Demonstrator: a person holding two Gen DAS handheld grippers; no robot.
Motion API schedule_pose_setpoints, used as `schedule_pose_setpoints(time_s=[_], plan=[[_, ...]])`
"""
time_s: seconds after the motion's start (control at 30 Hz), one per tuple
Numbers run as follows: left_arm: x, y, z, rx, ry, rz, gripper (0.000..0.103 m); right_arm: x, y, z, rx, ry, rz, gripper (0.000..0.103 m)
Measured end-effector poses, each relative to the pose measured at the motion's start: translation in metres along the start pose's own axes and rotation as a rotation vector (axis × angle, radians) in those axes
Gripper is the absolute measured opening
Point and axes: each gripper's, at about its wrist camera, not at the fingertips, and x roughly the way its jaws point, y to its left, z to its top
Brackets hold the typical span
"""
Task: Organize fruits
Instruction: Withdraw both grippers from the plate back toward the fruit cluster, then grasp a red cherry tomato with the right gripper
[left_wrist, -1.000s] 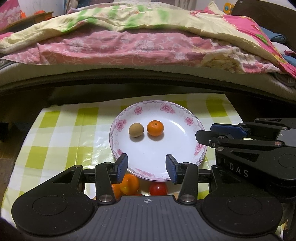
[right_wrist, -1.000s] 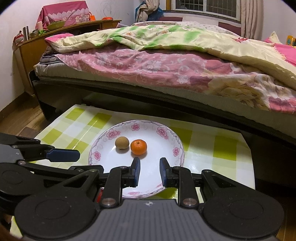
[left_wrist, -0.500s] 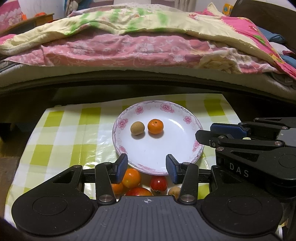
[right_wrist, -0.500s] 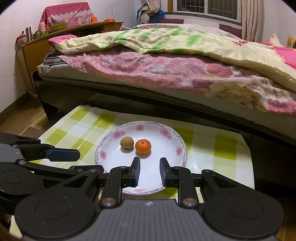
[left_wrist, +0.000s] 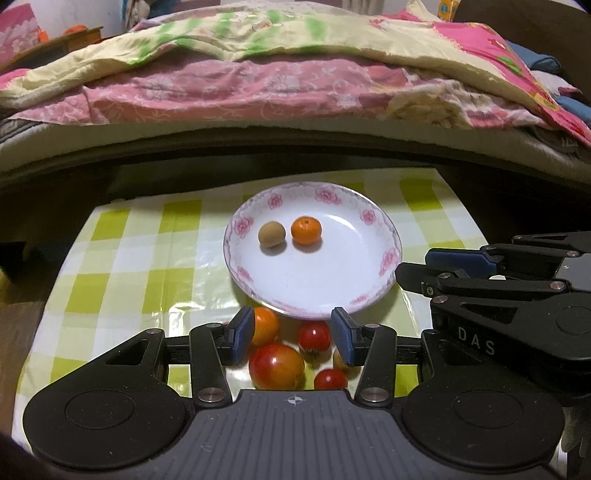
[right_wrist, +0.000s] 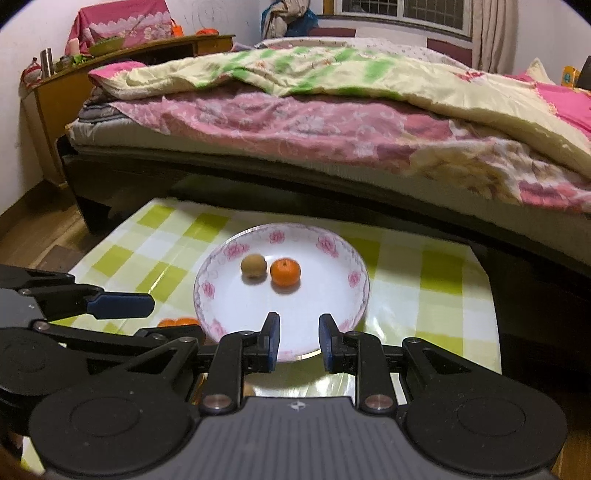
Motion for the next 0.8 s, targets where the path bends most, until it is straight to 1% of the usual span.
schedule_pose_setpoints(time_s=[0.13, 0.33, 0.63, 0.8], plan=[[-0.006, 0.0, -0.005, 0.009, 0.001, -0.003, 0.054, -0.005, 0.001, -0.006, 0.006, 0.009, 0.016, 0.027], [-0.015, 0.003, -0.012, 0.013, -0.003, -0.003, 0.056, -0.013, 0.005, -0.012, 0.011, -0.001, 0.044, 0.027], [-0.02, 0.01, -0.023, 0.019, 0.009, 0.003, 0.057, -0.015, 0.017, -0.021, -0.012, 0.011, 0.07, 0.027], [-0.019, 0.013, -0.03, 0.022, 0.026, 0.0, 0.059, -0.013, 0.021, -0.025, -0.015, 0.025, 0.077, 0.027]])
